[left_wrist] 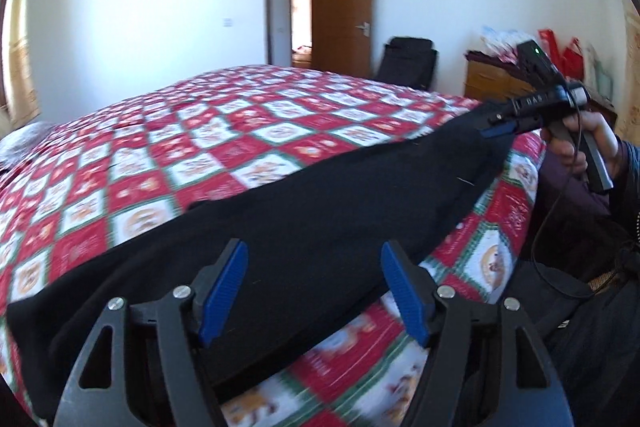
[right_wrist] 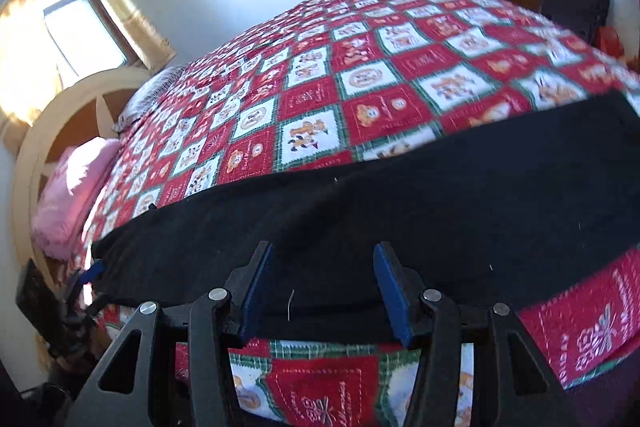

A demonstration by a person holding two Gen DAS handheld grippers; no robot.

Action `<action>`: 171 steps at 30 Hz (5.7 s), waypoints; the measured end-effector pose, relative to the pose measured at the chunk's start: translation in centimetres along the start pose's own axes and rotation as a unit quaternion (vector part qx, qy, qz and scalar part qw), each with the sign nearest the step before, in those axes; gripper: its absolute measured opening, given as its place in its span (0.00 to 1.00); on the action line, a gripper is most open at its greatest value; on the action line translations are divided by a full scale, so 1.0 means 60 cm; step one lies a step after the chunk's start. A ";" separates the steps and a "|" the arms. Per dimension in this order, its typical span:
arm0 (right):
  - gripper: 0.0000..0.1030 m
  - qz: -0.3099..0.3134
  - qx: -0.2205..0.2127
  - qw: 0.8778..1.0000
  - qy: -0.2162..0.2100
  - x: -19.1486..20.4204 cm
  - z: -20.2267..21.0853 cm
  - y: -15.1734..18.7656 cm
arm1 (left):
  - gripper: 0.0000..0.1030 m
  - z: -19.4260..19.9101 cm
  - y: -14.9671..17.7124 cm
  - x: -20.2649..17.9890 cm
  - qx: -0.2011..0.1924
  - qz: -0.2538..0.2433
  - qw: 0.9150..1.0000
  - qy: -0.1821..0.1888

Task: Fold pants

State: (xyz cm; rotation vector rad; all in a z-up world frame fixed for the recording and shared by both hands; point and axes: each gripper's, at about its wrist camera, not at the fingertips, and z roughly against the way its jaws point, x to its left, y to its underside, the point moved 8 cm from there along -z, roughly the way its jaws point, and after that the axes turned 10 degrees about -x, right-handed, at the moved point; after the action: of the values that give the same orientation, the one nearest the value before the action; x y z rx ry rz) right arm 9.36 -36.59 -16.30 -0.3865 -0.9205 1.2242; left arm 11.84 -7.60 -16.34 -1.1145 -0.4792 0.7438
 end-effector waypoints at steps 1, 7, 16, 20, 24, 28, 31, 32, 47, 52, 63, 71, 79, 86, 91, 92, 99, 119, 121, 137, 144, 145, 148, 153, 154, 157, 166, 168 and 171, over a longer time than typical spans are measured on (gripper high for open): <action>0.52 -0.014 0.008 1.000 -0.012 -0.005 -0.002 0.008 | 0.70 -0.010 0.002 -0.014 0.006 -0.005 1.000 0.006; 0.52 -0.040 0.050 0.997 -0.046 -0.009 -0.031 0.058 | 0.70 -0.065 0.035 -0.062 0.057 -0.027 0.998 0.024; 0.41 -0.063 0.034 0.997 -0.034 -0.021 -0.054 0.064 | 0.65 -0.098 0.055 -0.055 0.077 -0.001 0.997 0.004; 0.20 -0.056 0.012 0.998 -0.012 -0.022 -0.064 0.060 | 0.51 -0.097 0.057 -0.063 0.077 -0.031 0.997 -0.007; 0.03 -0.054 0.000 0.998 -0.008 -0.028 -0.055 0.053 | 0.16 -0.092 0.049 -0.053 0.071 -0.012 0.997 0.004; 0.02 -0.018 -0.029 0.999 -0.015 -0.004 -0.013 0.035 | 0.09 -0.077 0.038 -0.052 0.060 -0.012 0.998 0.011; 0.02 0.000 -0.041 0.999 -0.013 0.004 0.013 0.029 | 0.08 -0.064 0.030 -0.054 0.053 -0.012 0.998 0.019; 0.02 0.001 -0.034 0.999 -0.011 0.000 0.012 0.034 | 0.08 -0.061 0.031 -0.055 0.054 -0.010 0.998 0.023; 0.01 0.013 0.022 0.997 -0.077 0.027 -0.010 0.086 | 0.21 -0.050 0.040 -0.059 0.045 -0.007 0.999 0.029; 0.01 0.038 0.045 0.995 -0.076 0.049 -0.041 0.103 | 0.32 -0.060 0.042 -0.046 0.047 0.006 0.999 0.021; 0.57 -0.006 0.023 0.999 -0.038 0.004 -0.029 0.081 | 0.51 -0.085 0.051 -0.075 0.058 -0.046 0.997 0.014; 0.03 -0.016 0.002 1.000 -0.007 -0.023 -0.052 0.057 | 0.07 -0.093 0.045 -0.066 0.065 -0.034 0.997 0.018; 0.03 0.015 -0.015 1.000 -0.013 -0.004 -0.001 0.051 | 0.05 -0.058 0.031 -0.067 0.054 -0.026 0.998 0.035; 0.05 -0.009 0.028 1.000 -0.010 -0.036 -0.035 0.084 | 0.10 -0.079 0.072 -0.078 0.082 -0.048 0.995 0.037; 0.33 0.006 0.013 1.000 -0.005 -0.049 0.009 0.082 | 0.47 -0.054 0.068 -0.079 0.072 -0.058 0.995 0.035; 0.35 0.003 0.005 1.000 -0.003 -0.056 0.021 0.078 | 0.47 -0.045 0.064 -0.077 0.067 -0.058 0.995 0.034; 0.36 -0.060 -0.120 0.987 0.088 -0.188 0.146 -0.021 | 0.61 -0.042 0.031 -0.039 0.029 -0.040 0.999 -0.003; 0.05 -0.084 -0.205 0.965 0.138 -0.286 0.201 -0.106 | 0.61 -0.061 0.080 0.016 0.042 0.012 0.999 -0.028; 0.05 -0.091 -0.201 0.965 0.142 -0.300 0.208 -0.102 | 0.61 -0.062 0.081 0.017 0.041 0.012 0.999 -0.027; 0.48 -0.084 -0.190 0.964 0.168 -0.327 0.200 -0.123 | 0.62 -0.045 0.080 0.025 0.043 0.010 0.999 -0.020; 0.48 -0.129 -0.133 0.972 0.143 -0.359 0.115 -0.114 | 0.68 0.017 0.062 0.109 0.018 0.026 0.995 -0.098; 0.48 -0.121 -0.133 0.973 0.144 -0.356 0.113 -0.113 | 0.69 0.030 0.064 0.131 0.015 0.031 0.993 -0.117; 0.46 -0.112 -0.122 0.977 0.132 -0.349 0.115 -0.109 | 0.69 0.075 0.074 0.219 0.014 0.059 0.979 -0.195; 0.40 -0.089 -0.112 0.982 0.123 -0.338 0.118 -0.095 | 0.71 0.154 0.109 0.342 0.002 0.133 0.952 -0.276; 0.39 -0.084 -0.113 0.982 0.128 -0.338 0.116 -0.093 | 0.75 0.163 0.120 0.357 0.002 0.149 0.948 -0.283; 0.39 -0.082 -0.120 0.980 0.133 -0.335 0.114 -0.095 | 0.76 0.174 0.143 0.381 0.000 0.183 0.937 -0.297; 0.36 -0.064 -0.130 0.977 0.154 -0.331 0.111 -0.092 | 0.73 0.164 0.173 0.403 -0.008 0.245 0.927 -0.285; 0.30 -0.053 -0.136 0.976 0.163 -0.324 0.114 -0.093 | 0.62 0.150 0.163 0.390 0.001 0.222 0.935 -0.276; 0.30 -0.037 -0.127 0.978 0.159 -0.315 0.102 -0.089 | 0.61 0.140 0.161 0.392 0.016 0.208 0.936 -0.285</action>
State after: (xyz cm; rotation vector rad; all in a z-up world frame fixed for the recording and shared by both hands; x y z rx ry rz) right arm 7.00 -57.01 -16.29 -0.7241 -0.8062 0.9443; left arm 19.05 17.42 -22.47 -0.9679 -0.7219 1.4623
